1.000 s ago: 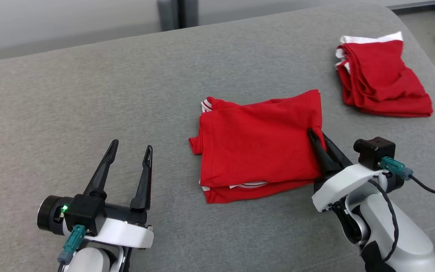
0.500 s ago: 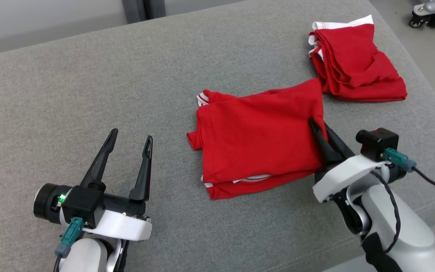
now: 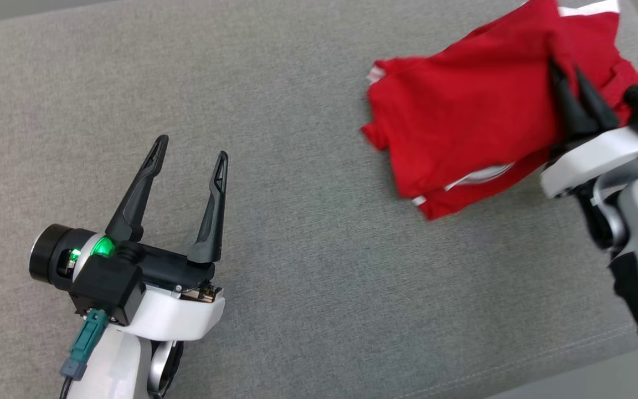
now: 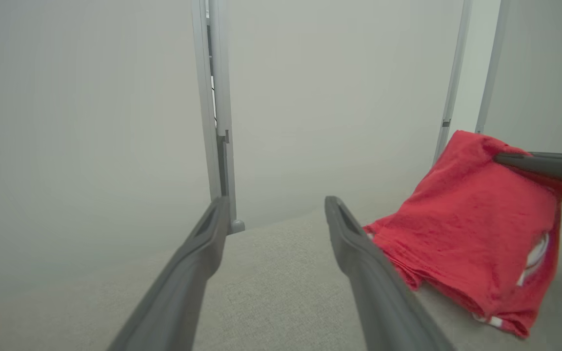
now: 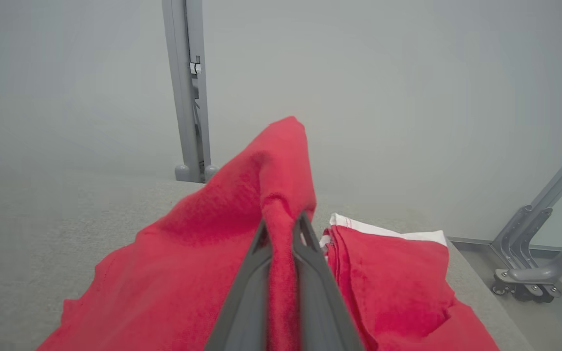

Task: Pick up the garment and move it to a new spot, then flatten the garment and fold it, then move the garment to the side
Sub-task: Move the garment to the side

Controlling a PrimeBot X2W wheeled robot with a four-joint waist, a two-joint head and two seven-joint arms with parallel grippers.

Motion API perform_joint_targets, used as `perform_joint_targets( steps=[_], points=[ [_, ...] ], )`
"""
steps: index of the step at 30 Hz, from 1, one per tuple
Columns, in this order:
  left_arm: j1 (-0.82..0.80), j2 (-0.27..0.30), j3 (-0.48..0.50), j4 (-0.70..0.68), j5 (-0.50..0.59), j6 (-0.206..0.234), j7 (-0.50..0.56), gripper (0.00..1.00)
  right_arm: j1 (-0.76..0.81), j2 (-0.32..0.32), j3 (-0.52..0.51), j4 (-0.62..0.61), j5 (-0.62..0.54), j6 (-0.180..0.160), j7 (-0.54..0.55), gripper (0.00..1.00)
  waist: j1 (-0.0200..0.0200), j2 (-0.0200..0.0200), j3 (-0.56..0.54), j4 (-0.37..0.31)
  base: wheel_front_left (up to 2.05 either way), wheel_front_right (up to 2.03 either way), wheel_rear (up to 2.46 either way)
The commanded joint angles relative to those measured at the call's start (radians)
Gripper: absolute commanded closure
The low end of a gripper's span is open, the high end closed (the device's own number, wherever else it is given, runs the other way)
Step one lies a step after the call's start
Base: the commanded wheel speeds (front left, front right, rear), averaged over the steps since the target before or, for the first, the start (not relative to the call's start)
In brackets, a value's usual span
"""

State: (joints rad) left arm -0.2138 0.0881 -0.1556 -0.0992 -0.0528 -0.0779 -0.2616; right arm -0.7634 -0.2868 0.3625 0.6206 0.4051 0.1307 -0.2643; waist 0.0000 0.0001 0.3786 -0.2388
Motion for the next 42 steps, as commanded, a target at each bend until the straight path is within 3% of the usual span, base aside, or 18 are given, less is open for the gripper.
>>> perform_joint_targets(
  steps=[1,8,21,29,35,37,38,42],
  points=[
    [-0.017,0.003,-0.002,-0.012,-0.007,0.003,-0.003,0.0,-0.023,-0.022,-0.023,-0.002,-0.018,0.0,0.0,1.0,0.0,-0.0001,0.031,0.024,0.0,0.0,0.0],
    [-0.024,0.019,0.002,-0.061,-0.009,0.005,0.012,0.0,-0.076,-0.084,-0.113,-0.014,-0.075,0.0,0.0,1.0,0.0,-0.0001,0.09,0.036,0.0,0.0,0.0],
    [-0.028,0.047,0.001,-0.086,-0.003,0.009,0.04,0.0,-0.133,-0.177,-0.191,0.006,-0.119,0.0,0.0,1.0,0.0,-0.0001,0.139,0.023,0.0,0.0,0.0],
    [-0.038,0.061,-0.01,-0.097,-0.004,0.005,0.06,0.0,-0.188,-0.198,-0.199,0.155,-0.173,0.0,0.0,1.0,0.0,-0.0001,0.168,0.031,0.0,0.0,0.0],
    [-0.052,0.061,-0.03,-0.106,-0.004,0.0,0.071,0.0,-0.24,-0.207,-0.234,0.257,-0.314,0.0,0.0,1.0,0.0,-0.0001,0.191,0.052,0.0,0.0,0.0],
    [-0.058,0.061,-0.036,-0.107,-0.005,0.0,0.072,0.0,-0.25,-0.206,-0.258,0.277,-0.362,0.0,0.0,0.51,0.0,-0.0001,0.197,0.058,0.0,0.0,0.0],
    [-0.061,0.061,-0.038,-0.109,-0.005,0.0,0.074,0.0,-0.255,-0.21,-0.272,0.283,-0.393,0.0,0.0,0.0,0.0,-0.0001,0.2,0.061,0.0,0.0,0.0],
    [-0.064,0.066,-0.036,-0.112,-0.01,0.008,0.079,0.0,-0.256,-0.195,-0.386,0.263,-0.526,0.0,0.0,0.0,0.0,-0.0001,0.209,0.069,0.0,0.0,0.0]
  ],
)
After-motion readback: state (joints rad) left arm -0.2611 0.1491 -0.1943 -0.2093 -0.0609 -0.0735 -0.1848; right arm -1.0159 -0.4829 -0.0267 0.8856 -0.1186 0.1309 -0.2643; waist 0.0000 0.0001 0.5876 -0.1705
